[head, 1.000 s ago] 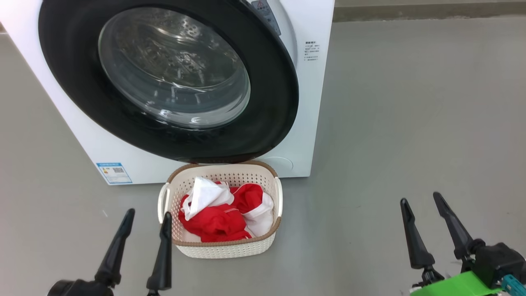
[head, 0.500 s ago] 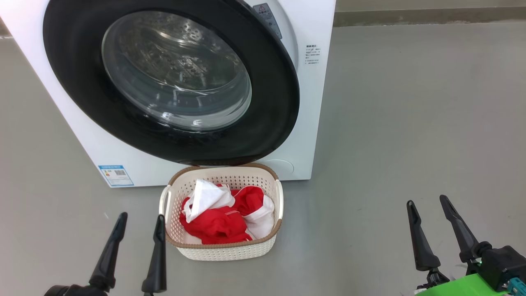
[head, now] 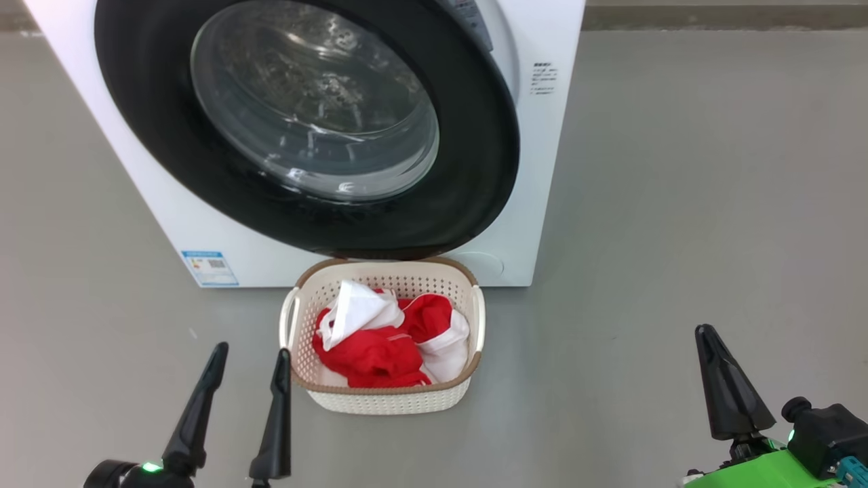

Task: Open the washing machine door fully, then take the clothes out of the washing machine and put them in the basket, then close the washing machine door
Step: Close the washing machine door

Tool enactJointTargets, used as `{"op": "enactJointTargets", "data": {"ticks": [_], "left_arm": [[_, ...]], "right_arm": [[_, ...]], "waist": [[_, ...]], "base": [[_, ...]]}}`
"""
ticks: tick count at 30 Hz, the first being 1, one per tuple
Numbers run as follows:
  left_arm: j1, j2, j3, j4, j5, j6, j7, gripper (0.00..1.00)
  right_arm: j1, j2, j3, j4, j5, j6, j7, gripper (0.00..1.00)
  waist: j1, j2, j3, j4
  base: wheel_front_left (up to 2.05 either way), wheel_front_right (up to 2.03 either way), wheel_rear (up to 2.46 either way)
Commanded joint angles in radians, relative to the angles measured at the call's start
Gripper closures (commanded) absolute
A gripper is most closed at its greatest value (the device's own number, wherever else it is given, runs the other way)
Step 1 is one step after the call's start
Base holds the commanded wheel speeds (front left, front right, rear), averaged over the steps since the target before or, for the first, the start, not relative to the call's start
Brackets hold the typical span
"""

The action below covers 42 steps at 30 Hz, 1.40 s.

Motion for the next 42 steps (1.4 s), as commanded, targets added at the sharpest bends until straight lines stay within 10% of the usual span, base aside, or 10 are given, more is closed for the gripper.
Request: {"op": "enactJointTargets", "data": {"ticks": [1,42], "left_arm": [[-0.050,0.000,0.021,-0.039,0.009,-0.008,-0.005,0.00],[-0.213,-0.002,-0.163,-0.111,-0.036,0.043,-0.005,0.00]], "right_arm": [[-0.039,-0.013,0.030,-0.018,-0.008,0.006,-0.006,1.00],[-0.711,-0.015,0.189,0.380,-0.150,0.006,-0.006,1.00]], "waist": [[0.0000,-0.0001,0.022,0.023],[0.0000,-0.0001,0.343,0.190]], "base": [[0.00,0.00,0.00],[0.00,0.00,0.00]]}}
